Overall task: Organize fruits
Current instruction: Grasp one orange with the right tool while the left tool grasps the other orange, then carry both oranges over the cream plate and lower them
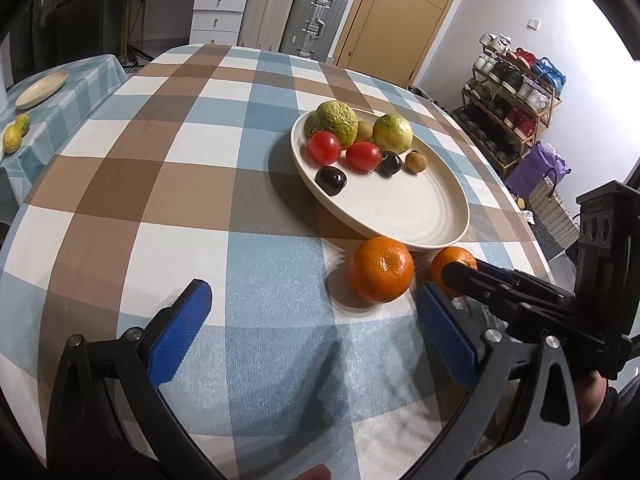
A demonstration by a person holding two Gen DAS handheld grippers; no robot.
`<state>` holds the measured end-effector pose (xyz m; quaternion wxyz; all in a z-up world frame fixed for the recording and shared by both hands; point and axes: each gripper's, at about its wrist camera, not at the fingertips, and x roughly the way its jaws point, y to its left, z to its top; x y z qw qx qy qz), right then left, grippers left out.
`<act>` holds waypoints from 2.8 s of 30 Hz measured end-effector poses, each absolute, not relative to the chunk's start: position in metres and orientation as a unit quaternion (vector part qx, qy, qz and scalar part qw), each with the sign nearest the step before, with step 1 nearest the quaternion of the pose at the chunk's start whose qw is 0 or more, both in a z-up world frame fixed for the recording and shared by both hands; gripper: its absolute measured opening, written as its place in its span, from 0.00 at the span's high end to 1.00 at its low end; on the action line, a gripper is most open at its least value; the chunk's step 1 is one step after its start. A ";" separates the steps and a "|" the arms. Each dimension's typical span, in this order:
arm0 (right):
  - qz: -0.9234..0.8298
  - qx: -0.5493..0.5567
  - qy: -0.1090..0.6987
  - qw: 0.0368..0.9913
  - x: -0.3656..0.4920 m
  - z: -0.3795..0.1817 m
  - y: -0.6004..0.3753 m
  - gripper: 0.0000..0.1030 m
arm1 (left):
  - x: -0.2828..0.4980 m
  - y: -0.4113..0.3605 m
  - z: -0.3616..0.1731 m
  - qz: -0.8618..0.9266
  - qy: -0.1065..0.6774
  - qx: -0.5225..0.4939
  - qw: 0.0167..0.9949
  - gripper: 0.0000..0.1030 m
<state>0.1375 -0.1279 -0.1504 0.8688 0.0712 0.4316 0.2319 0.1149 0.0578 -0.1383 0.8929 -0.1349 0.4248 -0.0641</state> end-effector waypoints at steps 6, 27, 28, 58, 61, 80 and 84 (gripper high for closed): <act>0.234 0.085 0.421 0.872 0.133 -0.147 -0.138 0.60 | 0.122 0.054 -0.138 -0.065 0.427 -0.130 0.893 0.01; 0.224 0.105 0.372 0.895 0.121 -0.122 -0.176 0.60 | 0.145 0.021 -0.136 -0.116 0.444 -0.121 0.880 0.02; 0.226 0.106 0.371 0.895 0.121 -0.121 -0.177 0.60 | 0.146 0.019 -0.136 -0.122 0.444 -0.122 0.879 0.06; 0.224 0.089 0.355 0.903 0.105 -0.100 -0.172 0.60 | 0.136 0.035 -0.134 -0.153 0.445 -0.151 0.870 0.63; 0.236 0.109 0.357 0.897 0.104 -0.099 -0.172 0.60 | 0.131 0.039 -0.124 -0.156 0.432 -0.150 0.875 0.63; 0.273 0.139 0.345 0.887 0.130 -0.083 -0.168 0.60 | 0.166 0.028 -0.079 -0.157 0.401 -0.122 0.894 0.63; 0.277 0.141 0.349 0.884 0.147 -0.086 -0.166 0.60 | 0.185 0.020 -0.086 -0.159 0.412 -0.123 0.889 0.63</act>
